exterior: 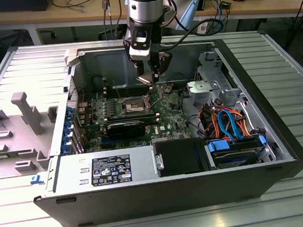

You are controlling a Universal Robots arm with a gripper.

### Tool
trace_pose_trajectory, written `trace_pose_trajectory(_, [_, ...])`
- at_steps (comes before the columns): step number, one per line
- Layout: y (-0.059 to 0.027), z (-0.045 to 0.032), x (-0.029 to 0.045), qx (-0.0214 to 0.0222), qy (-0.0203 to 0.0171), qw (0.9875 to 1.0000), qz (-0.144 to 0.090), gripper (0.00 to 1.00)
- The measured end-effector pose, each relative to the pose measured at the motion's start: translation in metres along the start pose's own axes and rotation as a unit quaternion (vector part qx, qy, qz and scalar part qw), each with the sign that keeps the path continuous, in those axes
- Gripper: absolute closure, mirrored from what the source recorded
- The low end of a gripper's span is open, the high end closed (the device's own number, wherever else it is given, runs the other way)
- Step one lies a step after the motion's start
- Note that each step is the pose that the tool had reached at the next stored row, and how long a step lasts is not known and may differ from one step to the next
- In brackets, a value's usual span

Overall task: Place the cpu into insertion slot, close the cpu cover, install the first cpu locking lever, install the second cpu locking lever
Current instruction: 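Place the cpu into insertion slot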

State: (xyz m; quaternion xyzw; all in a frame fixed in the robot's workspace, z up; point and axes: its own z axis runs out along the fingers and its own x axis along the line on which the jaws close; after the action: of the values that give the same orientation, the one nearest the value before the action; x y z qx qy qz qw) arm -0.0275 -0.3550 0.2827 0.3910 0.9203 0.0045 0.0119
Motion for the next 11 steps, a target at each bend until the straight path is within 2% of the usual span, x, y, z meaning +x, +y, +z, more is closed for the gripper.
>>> trace_pose_trajectory(11, [0.0000, 0.0000, 0.0000, 0.0010, -0.0010, 1.0000, 0.008, 0.46])
